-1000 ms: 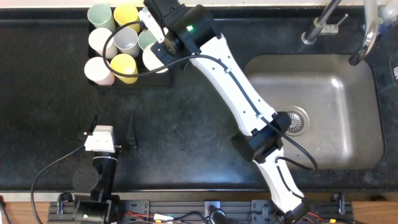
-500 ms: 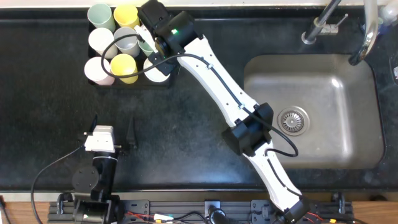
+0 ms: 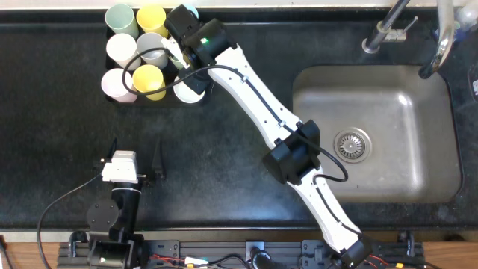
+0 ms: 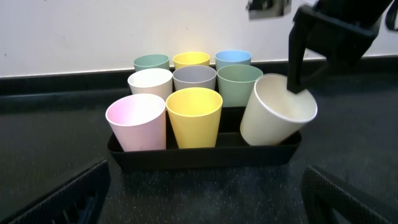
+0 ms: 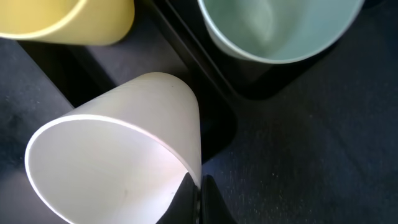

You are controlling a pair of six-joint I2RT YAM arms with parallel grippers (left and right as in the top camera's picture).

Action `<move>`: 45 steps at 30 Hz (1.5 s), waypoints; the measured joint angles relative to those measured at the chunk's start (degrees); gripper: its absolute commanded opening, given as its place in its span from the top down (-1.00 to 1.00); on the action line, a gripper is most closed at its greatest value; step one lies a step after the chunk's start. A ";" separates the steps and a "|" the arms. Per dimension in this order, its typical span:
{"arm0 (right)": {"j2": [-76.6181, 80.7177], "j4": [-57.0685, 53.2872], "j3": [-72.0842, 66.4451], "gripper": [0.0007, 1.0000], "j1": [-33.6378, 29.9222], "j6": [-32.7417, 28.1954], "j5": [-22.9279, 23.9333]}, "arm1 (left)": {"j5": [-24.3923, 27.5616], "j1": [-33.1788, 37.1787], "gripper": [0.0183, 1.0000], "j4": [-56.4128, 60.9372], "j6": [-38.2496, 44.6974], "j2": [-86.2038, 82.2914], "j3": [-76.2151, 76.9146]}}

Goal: Store Cups

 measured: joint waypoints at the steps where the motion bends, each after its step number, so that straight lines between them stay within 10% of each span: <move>1: 0.35 -0.02 0.00 0.92 0.00 -0.17 -0.02 | -0.02 0.00 -1.00 0.00 0.00 0.00 0.00; 10: 1.36 0.00 0.00 0.91 0.00 -0.55 0.13 | -0.02 0.00 -1.00 0.00 0.00 0.00 0.00; 18: 1.97 0.33 0.00 -0.99 0.00 -0.83 0.37 | -0.02 0.00 -1.00 0.00 0.00 0.00 0.00; 45: -2.73 6.51 0.00 -1.00 -3.45 8.48 8.74 | -0.02 0.00 -1.00 0.00 0.00 0.00 0.00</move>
